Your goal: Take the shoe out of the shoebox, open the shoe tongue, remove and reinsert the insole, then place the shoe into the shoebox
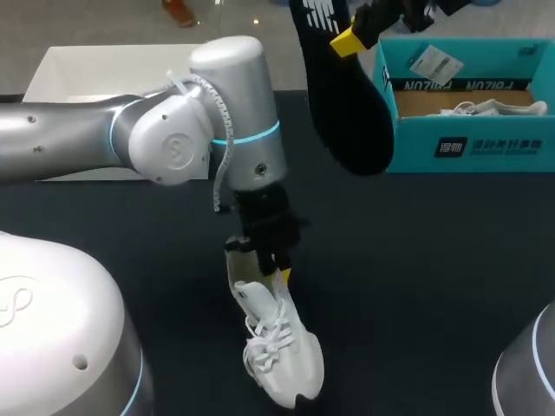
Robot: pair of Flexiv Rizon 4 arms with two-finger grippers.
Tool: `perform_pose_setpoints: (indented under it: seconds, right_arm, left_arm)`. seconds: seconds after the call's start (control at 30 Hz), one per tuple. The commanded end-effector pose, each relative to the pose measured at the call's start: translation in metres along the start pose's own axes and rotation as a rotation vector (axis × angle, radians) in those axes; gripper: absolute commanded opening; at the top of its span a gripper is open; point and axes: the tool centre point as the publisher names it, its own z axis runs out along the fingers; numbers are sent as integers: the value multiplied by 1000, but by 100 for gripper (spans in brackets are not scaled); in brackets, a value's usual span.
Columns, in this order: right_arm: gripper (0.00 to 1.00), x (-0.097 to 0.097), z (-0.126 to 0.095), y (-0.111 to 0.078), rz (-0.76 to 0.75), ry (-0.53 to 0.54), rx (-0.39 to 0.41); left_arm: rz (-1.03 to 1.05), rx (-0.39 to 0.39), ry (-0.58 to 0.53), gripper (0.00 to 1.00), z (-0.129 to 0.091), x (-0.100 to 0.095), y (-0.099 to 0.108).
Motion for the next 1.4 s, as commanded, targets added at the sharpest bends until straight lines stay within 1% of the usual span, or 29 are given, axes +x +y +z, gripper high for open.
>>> perform_pose_setpoints:
  seconds: [0.03,0.07,0.23,0.27,0.33,0.6,0.93,0.97,1.0,1.03,1.07,1.13,1.2,1.3,1.33,1.4]
  right_arm:
    - [0,-1,1,2,2,0,4]
    - [0,-1,1,2,2,0,4]
    - [0,-1,1,2,2,0,4]
    - [0,-1,1,2,2,0,4]
    - [0,-1,1,2,2,0,4]
    - [0,-1,1,2,2,0,4]
    - [0,-1,1,2,2,0,4]
    - [0,-1,1,2,2,0,4]
    - [0,-1,1,2,2,0,4]
    - [0,-1,1,2,2,0,4]
    - [0,-1,1,2,2,0,4]
    - [0,-1,1,2,2,0,4]
    - [0,-1,1,2,2,0,4]
    - [0,-1,1,2,2,0,4]
    - [0,-1,1,2,2,0,4]
    - [0,-1,1,2,2,0,4]
  left_arm:
    - [181,11,128,0,5,-7,0]
    - [202,25,142,0,7,-6,-1]
    - [211,28,138,0,11,-4,-3]
    - [216,13,137,0,12,-3,-3]
    - [212,20,137,0,13,-2,-4]
    - [219,-4,138,0,20,0,-8]
    - [247,4,163,0,32,5,-12]
    - [252,4,162,27,32,5,-13]
    - [257,-3,155,52,32,5,-13]
    - [258,1,128,97,31,5,-14]
    - [264,9,116,100,30,4,-14]
    - [265,10,61,100,24,2,-15]
    - [257,40,0,100,15,-2,-16]
    - [221,72,-121,100,-3,-9,-15]
    - [202,79,-175,100,-9,-12,-13]
    - [164,100,-247,100,-21,-16,-9]
